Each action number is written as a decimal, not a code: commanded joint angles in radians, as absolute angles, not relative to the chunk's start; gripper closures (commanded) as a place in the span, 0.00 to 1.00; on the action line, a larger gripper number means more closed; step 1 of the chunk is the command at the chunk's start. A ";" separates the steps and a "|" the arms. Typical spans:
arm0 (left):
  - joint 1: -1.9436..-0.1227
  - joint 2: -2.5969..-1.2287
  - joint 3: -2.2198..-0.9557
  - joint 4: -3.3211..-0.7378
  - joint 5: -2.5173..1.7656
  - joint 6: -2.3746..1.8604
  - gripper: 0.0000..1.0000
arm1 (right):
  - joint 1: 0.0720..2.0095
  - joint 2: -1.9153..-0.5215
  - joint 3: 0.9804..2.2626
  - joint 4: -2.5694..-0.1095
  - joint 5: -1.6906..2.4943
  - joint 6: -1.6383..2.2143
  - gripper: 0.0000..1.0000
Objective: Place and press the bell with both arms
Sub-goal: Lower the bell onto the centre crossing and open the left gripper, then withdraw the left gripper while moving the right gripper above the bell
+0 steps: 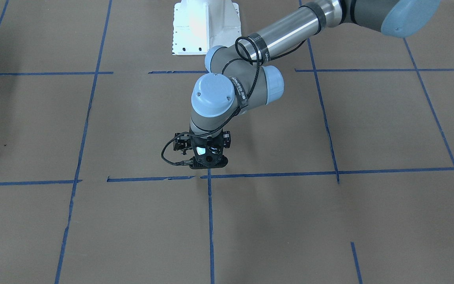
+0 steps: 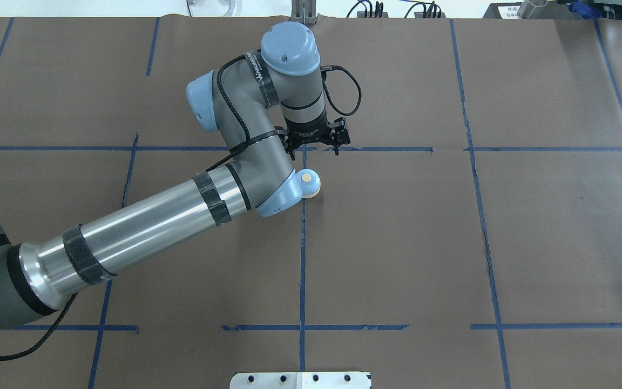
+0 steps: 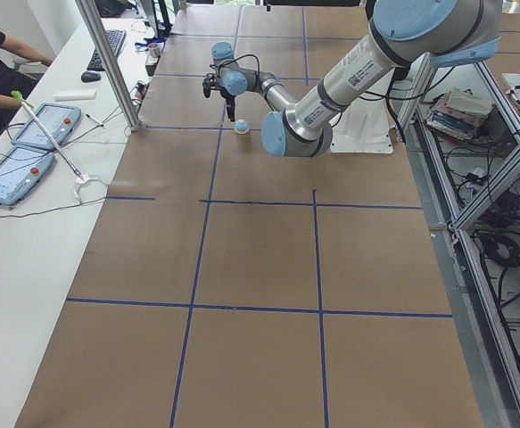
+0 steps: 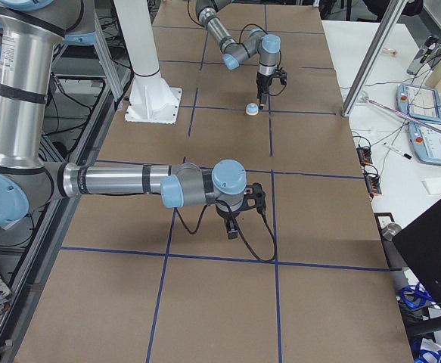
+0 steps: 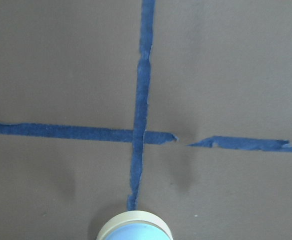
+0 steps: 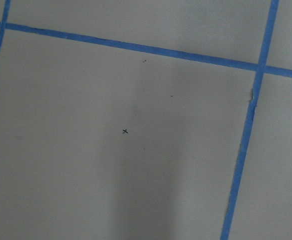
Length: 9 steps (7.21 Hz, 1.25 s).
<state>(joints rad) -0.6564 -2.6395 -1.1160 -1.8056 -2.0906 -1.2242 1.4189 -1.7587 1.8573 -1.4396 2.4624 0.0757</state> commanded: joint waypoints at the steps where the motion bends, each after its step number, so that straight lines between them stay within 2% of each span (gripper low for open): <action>1: -0.702 -2.526 -1.344 -1.778 -2.100 -1.224 0.00 | 1.286 -1.674 1.940 -1.437 2.454 0.351 0.00; 5: -0.851 -2.070 -1.867 -1.770 -2.229 -1.207 0.00 | 0.823 -1.357 2.016 -1.417 2.056 1.100 0.00; 6: -0.867 -1.948 -1.985 -1.766 -2.227 -1.154 0.00 | 0.678 -1.265 1.984 -1.433 1.948 1.229 0.00; 7: -0.902 -1.828 -2.065 -1.766 -2.227 -1.087 0.00 | 0.596 -1.103 1.877 -1.480 1.840 1.337 0.00; 8: -0.935 -1.737 -2.110 -1.767 -2.217 -1.069 0.00 | 0.562 -0.980 1.762 -1.499 1.824 1.392 0.12; 9: -1.003 -1.671 -2.126 -1.766 -2.217 -0.987 0.00 | 0.551 -0.881 1.656 -1.491 1.824 1.464 0.42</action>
